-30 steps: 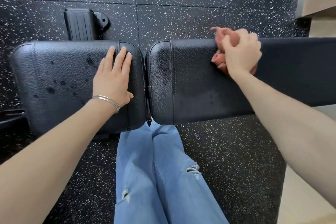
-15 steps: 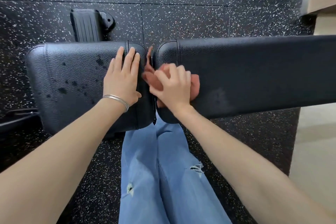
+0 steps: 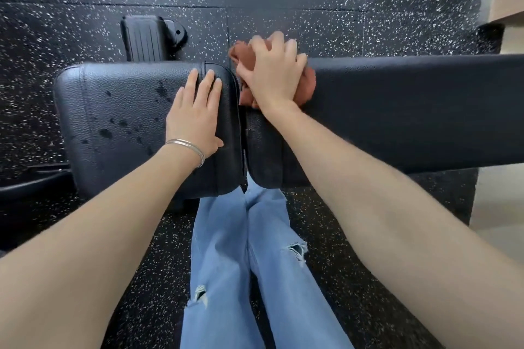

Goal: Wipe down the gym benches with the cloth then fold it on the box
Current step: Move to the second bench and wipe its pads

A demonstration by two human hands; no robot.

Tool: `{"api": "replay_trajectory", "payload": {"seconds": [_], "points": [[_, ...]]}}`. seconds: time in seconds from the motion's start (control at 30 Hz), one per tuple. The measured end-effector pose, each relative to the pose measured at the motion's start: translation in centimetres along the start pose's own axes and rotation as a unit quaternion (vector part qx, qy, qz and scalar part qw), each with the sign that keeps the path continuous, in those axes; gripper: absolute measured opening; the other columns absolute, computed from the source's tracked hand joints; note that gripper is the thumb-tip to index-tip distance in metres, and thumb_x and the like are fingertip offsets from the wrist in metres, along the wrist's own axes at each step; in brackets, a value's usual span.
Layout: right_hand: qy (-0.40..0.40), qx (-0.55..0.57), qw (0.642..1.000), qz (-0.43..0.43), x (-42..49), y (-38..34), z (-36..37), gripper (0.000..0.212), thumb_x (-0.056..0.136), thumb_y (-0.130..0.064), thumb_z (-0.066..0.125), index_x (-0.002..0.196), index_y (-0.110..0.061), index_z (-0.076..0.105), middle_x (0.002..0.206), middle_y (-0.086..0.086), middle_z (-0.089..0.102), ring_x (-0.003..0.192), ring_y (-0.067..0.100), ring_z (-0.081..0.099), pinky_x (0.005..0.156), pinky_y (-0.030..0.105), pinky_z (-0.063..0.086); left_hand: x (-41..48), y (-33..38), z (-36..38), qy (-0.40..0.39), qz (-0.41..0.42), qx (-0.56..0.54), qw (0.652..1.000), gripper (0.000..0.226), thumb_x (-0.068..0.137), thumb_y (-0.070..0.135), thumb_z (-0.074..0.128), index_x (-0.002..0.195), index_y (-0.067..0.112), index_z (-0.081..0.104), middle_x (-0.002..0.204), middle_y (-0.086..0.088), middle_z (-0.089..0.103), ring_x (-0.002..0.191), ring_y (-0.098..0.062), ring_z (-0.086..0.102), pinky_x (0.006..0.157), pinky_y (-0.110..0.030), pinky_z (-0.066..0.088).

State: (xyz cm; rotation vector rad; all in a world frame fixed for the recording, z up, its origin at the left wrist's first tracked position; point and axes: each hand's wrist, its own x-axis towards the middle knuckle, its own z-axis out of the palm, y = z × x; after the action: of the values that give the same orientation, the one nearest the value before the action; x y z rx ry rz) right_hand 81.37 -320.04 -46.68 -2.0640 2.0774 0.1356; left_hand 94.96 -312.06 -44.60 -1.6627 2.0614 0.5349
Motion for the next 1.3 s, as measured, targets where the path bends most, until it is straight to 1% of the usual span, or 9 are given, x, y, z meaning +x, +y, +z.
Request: {"api": "replay_trajectory", "payload": {"seconds": [0.2,0.33,0.57,0.8,0.87,0.97,1.03,1.1,1.3], "points": [[0.008,0.028,0.986,-0.162,-14.7,4.2,1.7,0.032,0.058,-0.044,0.079,0.077,-0.021,0.067,0.084,0.010,0.062,0.070,0.029,0.055,0.062,0.035,0.040,-0.4,0.1,-0.7,-0.017,-0.010,-0.011,1.000,0.121,0.067,0.046,0.078,0.150,0.010,-0.001,0.160,-0.006,-0.002,0.147,-0.030,-0.003,0.119,-0.043,0.016],[0.029,0.001,0.973,-0.228,-11.4,5.1,1.2,0.030,0.065,-0.047,0.073,0.078,-0.021,0.066,0.085,0.008,0.062,0.074,0.029,0.056,0.064,0.036,0.041,-1.0,0.4,-0.5,-0.014,-0.006,-0.011,1.000,0.113,0.072,0.042,0.076,0.150,0.008,0.002,0.160,-0.007,-0.002,0.147,-0.030,-0.002,0.119,-0.043,0.015],[0.019,0.041,0.999,-0.014,-3.4,2.2,0.3,0.037,0.080,-0.053,0.056,0.107,-0.028,0.059,0.115,0.003,0.054,0.105,0.027,0.049,0.083,0.040,0.038,-4.0,2.0,2.3,-0.016,0.000,0.019,1.000,0.116,0.072,0.052,0.072,0.149,0.003,0.002,0.159,-0.013,-0.001,0.146,-0.036,-0.002,0.118,-0.045,0.016],[0.032,0.041,0.951,-0.306,-16.0,10.8,2.0,0.026,0.072,-0.042,0.066,0.085,-0.020,0.069,0.086,0.013,0.064,0.070,0.032,0.056,0.060,0.039,0.044,-5.5,2.8,2.9,-0.030,-0.001,0.041,0.999,0.124,0.066,0.054,0.075,0.149,0.003,-0.001,0.158,-0.016,-0.004,0.145,-0.037,-0.002,0.117,-0.048,0.016],[0.036,0.027,0.968,-0.248,-16.5,14.6,2.2,0.029,0.069,-0.040,0.072,0.090,-0.020,0.069,0.091,0.013,0.063,0.075,0.033,0.056,0.063,0.040,0.044,-6.0,3.1,2.9,-0.024,-0.015,0.032,0.999,0.122,0.067,0.051,0.077,0.150,0.005,0.001,0.159,-0.014,-0.003,0.146,-0.037,0.000,0.116,-0.049,0.017],[0.076,0.029,0.996,0.048,-15.7,20.0,2.0,0.033,0.080,-0.044,0.064,0.100,-0.017,0.065,0.103,0.015,0.058,0.090,0.035,0.054,0.073,0.043,0.043,-6.4,3.5,3.4,-0.017,-0.013,0.027,0.999,0.116,0.071,0.047,0.075,0.150,0.005,0.001,0.159,-0.013,-0.003,0.146,-0.035,-0.001,0.117,-0.048,0.017],[0.106,0.092,0.945,0.295,-14.3,22.6,1.3,0.037,0.087,-0.050,0.053,0.107,-0.019,0.058,0.114,0.012,0.053,0.104,0.035,0.051,0.083,0.045,0.043,-6.7,3.5,3.9,-0.011,-0.018,0.012,1.000,0.113,0.073,0.043,0.075,0.150,0.006,0.002,0.159,-0.013,-0.002,0.146,-0.035,-0.001,0.117,-0.047,0.017],[0.128,0.137,0.891,0.413,-13.2,22.1,0.8,0.036,0.088,-0.052,0.050,0.108,-0.022,0.055,0.118,0.009,0.051,0.109,0.033,0.049,0.088,0.045,0.042,-6.7,3.5,4.2,0.002,-0.023,0.003,1.000,0.112,0.072,0.041,0.076,0.150,0.007,0.003,0.159,-0.012,-0.002,0.146,-0.034,0.000,0.116,-0.047,0.017],[0.125,0.151,0.964,0.180,-16.3,5.8,2.8,0.033,0.079,-0.050,0.062,0.094,-0.021,0.064,0.101,0.008,0.058,0.089,0.031,0.053,0.068,0.038,0.039,-6.7,3.4,4.1,0.004,-0.032,-0.013,0.999,0.112,0.071,0.040,0.077,0.151,0.009,0.004,0.160,-0.008,-0.001,0.147,-0.030,-0.002,0.117,-0.047,0.015]]}}
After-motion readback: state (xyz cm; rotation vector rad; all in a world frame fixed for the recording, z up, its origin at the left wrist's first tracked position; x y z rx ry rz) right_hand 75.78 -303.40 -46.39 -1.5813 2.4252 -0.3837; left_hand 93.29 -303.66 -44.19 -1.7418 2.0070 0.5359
